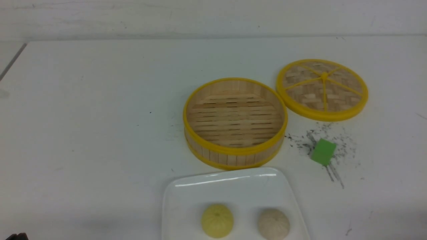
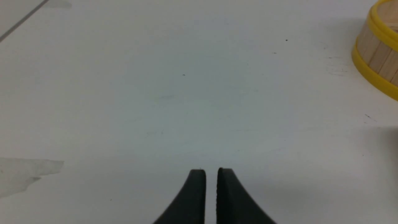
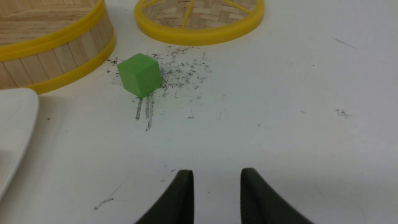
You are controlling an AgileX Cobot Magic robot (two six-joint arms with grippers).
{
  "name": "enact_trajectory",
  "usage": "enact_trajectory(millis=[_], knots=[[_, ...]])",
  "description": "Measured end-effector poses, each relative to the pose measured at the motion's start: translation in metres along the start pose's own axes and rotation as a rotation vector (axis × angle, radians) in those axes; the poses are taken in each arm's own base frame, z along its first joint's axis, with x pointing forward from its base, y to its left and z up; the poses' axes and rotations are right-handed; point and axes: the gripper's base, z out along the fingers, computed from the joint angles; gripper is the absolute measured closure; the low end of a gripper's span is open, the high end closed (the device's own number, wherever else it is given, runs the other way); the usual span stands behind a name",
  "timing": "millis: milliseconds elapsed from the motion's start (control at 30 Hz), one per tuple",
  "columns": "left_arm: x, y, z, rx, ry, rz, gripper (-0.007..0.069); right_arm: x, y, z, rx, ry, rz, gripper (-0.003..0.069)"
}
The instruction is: Put the steamed buns into the plate on the white tablecloth.
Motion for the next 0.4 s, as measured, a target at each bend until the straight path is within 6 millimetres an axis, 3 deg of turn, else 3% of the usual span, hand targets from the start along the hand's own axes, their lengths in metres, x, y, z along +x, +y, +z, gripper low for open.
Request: enact_trajectory(millis=[400], knots=[[0.0, 0.0, 0.0, 0.0, 0.0, 0.0, 0.0535, 0.0, 0.0, 0.0, 0.0, 0.0, 0.0, 0.042]])
